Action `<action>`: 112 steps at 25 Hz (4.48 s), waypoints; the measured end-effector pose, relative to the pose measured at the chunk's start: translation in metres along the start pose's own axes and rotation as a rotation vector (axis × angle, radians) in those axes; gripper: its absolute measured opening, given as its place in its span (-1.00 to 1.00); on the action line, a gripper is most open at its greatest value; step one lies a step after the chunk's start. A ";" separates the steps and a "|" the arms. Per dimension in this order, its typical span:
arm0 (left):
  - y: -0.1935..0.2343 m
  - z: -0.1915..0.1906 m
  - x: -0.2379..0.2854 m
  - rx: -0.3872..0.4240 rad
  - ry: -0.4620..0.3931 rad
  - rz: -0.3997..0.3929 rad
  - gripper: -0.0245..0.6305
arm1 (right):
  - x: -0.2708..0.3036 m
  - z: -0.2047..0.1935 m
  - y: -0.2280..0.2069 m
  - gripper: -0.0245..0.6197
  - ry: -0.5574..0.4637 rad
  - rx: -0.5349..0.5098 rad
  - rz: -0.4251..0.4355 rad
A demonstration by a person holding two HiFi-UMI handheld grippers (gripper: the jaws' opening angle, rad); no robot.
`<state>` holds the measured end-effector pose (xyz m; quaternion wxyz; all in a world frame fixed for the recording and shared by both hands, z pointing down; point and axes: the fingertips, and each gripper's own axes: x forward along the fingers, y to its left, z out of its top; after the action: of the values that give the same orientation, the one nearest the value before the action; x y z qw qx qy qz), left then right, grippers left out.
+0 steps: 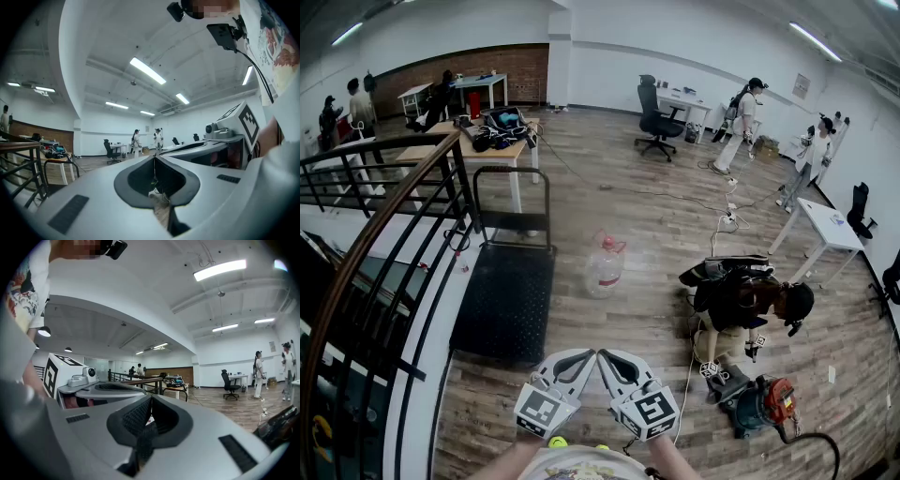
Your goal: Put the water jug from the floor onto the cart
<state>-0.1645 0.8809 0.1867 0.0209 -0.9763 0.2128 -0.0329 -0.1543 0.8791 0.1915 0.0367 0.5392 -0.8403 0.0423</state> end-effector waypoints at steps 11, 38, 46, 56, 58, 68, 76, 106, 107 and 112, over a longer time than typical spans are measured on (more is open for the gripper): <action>-0.005 0.000 -0.012 0.001 -0.006 0.004 -0.89 | -0.005 -0.001 0.011 -0.86 -0.003 0.002 -0.006; 0.020 -0.018 -0.053 0.012 0.012 -0.026 -0.89 | 0.024 -0.016 0.047 -0.86 0.039 0.012 -0.127; 0.040 -0.017 -0.030 0.025 0.025 0.005 -0.89 | 0.044 -0.015 0.025 -0.86 0.027 0.035 -0.103; 0.069 -0.019 0.046 0.038 0.049 0.039 -0.89 | 0.072 -0.019 -0.048 -0.86 0.033 0.045 -0.061; 0.076 -0.022 0.066 0.041 0.055 0.047 -0.89 | 0.080 -0.021 -0.069 -0.86 0.035 0.045 -0.052; 0.111 -0.029 0.174 0.038 0.090 0.108 -0.89 | 0.117 -0.024 -0.176 -0.86 0.057 0.052 0.010; 0.131 -0.034 0.228 0.025 0.094 0.141 -0.89 | 0.139 -0.026 -0.230 -0.86 0.061 0.030 0.038; 0.321 -0.051 0.380 0.042 0.109 0.047 -0.89 | 0.328 -0.019 -0.379 -0.86 0.111 0.022 -0.038; 0.331 -0.050 0.386 0.041 0.108 0.042 -0.89 | 0.337 -0.017 -0.385 -0.86 0.113 0.020 -0.044; 0.376 -0.052 0.409 0.038 0.126 0.010 -0.89 | 0.385 -0.007 -0.411 -0.86 0.115 0.013 -0.074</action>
<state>0.0471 0.3675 0.2403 0.0261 -0.9706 0.2181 -0.0983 0.0599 0.3616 0.2526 0.0829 0.5667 -0.8161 0.0774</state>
